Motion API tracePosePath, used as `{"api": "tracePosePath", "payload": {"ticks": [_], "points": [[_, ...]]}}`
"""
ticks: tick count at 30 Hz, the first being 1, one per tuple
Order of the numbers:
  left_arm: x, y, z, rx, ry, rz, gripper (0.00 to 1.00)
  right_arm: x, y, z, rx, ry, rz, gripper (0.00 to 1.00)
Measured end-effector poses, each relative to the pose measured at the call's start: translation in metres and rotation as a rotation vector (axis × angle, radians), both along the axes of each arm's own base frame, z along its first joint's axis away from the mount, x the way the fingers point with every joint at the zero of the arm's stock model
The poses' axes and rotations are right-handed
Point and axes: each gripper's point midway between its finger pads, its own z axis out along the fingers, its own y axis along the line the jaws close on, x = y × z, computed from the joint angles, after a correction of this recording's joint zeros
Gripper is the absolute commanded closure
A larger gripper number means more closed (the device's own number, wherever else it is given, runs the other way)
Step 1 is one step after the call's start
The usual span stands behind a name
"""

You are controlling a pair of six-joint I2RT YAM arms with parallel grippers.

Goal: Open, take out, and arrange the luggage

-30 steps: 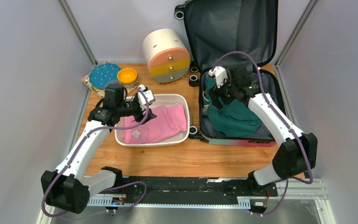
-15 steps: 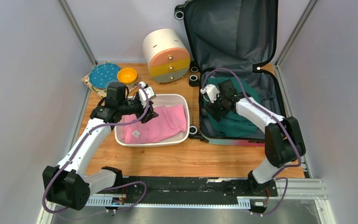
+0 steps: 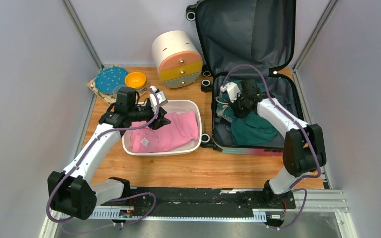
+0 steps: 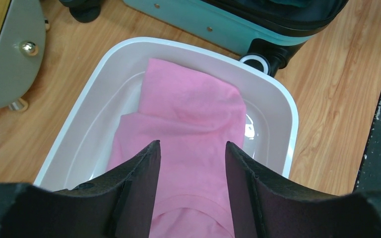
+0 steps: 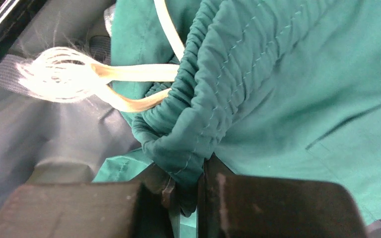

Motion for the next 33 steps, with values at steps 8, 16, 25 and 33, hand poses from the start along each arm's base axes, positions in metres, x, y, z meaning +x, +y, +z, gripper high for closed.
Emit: {"api": "tracePosePath", "payload": {"ticks": [8,16,25,33], "points": [[0.002,-0.008,0.0,-0.028,0.035,-0.004,0.45,0.018,-0.032,0.059,0.253,0.014,-0.091,1.0],[0.007,-0.011,0.001,-0.046,0.055,0.012,0.45,0.027,-0.055,0.103,0.387,-0.007,-0.14,1.0],[0.009,-0.012,0.005,-0.054,0.047,0.013,0.45,0.02,-0.046,0.078,0.421,0.113,-0.122,0.72],[0.009,-0.012,0.004,-0.054,0.047,0.013,0.44,0.021,-0.036,0.063,0.482,0.195,-0.141,0.97]]}}
